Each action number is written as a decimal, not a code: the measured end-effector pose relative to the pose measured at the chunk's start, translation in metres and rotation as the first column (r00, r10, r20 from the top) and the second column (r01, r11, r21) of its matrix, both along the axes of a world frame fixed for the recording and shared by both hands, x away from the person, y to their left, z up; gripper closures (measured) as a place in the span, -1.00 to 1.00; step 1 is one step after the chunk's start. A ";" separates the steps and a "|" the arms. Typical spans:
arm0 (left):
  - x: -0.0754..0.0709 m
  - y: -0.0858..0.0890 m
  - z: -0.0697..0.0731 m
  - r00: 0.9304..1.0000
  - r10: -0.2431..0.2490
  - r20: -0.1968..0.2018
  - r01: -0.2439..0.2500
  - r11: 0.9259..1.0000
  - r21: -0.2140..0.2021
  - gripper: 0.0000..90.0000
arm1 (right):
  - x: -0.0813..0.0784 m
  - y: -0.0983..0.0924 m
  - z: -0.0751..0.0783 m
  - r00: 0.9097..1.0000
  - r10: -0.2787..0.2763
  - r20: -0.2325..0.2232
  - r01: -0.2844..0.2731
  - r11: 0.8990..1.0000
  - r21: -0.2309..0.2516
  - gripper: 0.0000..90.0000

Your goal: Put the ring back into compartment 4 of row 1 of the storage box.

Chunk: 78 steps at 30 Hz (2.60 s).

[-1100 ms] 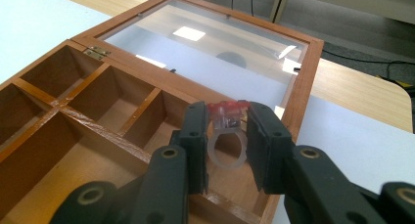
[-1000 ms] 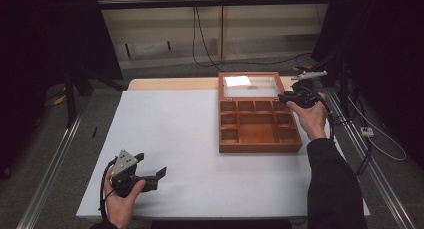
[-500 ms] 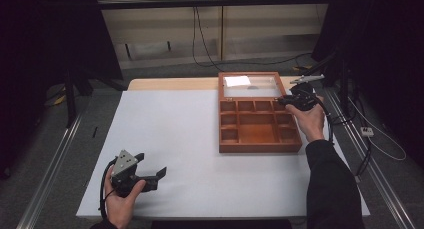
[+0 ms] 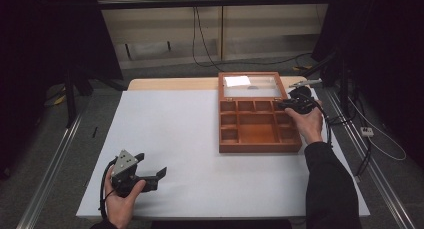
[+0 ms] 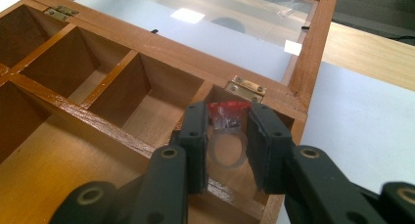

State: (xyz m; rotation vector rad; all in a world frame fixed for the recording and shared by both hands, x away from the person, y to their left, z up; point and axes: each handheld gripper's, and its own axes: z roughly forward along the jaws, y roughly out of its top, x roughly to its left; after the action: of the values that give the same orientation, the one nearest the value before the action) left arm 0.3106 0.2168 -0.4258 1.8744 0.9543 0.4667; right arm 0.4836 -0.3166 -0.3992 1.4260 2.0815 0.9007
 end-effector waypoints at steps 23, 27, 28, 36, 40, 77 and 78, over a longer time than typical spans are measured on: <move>0.000 0.000 0.000 1.000 0.000 0.001 0.000 1.000 0.001 -0.85 | 0.004 0.002 -0.010 1.000 -0.010 -0.014 0.009 1.000 -0.007 0.54; 0.000 0.000 0.000 1.000 0.001 0.001 -0.001 1.000 0.001 -0.85 | 0.003 0.002 -0.008 1.000 -0.018 -0.010 0.018 1.000 -0.003 0.39; 0.000 0.000 0.000 1.000 0.001 0.001 -0.001 1.000 0.001 -0.85 | 0.003 0.001 -0.008 1.000 -0.021 -0.008 0.021 1.000 -0.003 0.39; 0.000 -0.001 0.000 1.000 0.006 0.000 -0.006 1.000 0.001 -0.85 | -0.002 -0.002 -0.003 0.999 -0.030 0.016 0.029 0.999 0.038 0.12; 0.001 -0.001 0.000 1.000 0.010 -0.003 -0.010 1.000 0.000 -0.85 | -0.006 -0.001 0.002 0.999 -0.023 0.028 0.021 0.998 0.055 -0.05; -0.002 0.000 0.001 1.000 0.005 0.004 -0.005 1.000 0.001 -0.85 | -0.074 0.007 0.021 0.995 -0.009 0.103 -0.004 0.992 0.124 -0.81; -0.002 0.000 0.001 1.000 0.004 0.004 -0.004 1.000 0.000 -0.85 | -0.077 0.010 0.021 0.994 -0.005 0.107 -0.008 0.993 0.121 -0.81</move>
State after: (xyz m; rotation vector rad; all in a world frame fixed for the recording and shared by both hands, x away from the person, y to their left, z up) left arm 0.3081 0.2165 -0.4245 1.8712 0.9554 0.4726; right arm 0.4066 -0.3069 -0.3778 1.4042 1.9783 1.0963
